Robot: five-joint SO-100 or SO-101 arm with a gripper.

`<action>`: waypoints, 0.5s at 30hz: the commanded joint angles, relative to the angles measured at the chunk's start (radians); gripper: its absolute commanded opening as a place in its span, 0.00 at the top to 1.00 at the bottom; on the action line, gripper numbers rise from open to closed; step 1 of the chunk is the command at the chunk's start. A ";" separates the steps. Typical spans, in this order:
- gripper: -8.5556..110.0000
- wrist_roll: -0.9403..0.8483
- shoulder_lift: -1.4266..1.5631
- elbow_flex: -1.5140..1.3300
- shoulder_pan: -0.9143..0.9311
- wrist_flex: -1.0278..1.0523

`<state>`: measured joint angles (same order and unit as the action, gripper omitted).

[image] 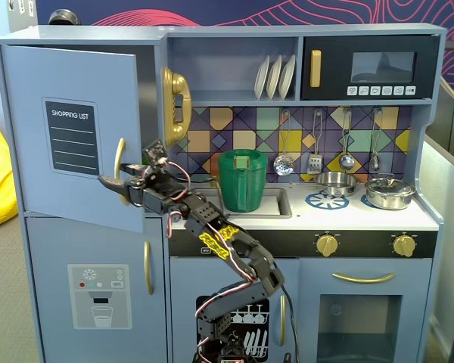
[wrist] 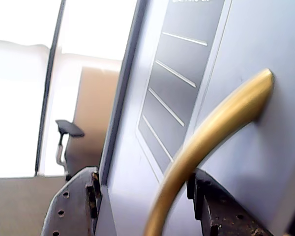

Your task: Open the left cabinet door

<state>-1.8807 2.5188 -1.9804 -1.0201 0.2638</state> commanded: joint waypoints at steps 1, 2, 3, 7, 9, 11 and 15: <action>0.81 0.008 0.132 -0.014 0.020 0.054; 0.81 0.018 0.158 -0.025 0.032 0.069; 0.81 0.038 0.183 -0.037 0.051 0.083; 0.81 0.106 0.247 -0.061 0.158 0.155; 0.81 0.123 0.270 -0.071 0.193 0.201; 0.81 0.149 0.287 -0.086 0.232 0.219; 0.81 0.210 0.265 -0.089 0.324 0.229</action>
<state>-1.7196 2.7842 -2.0785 -0.7808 0.4847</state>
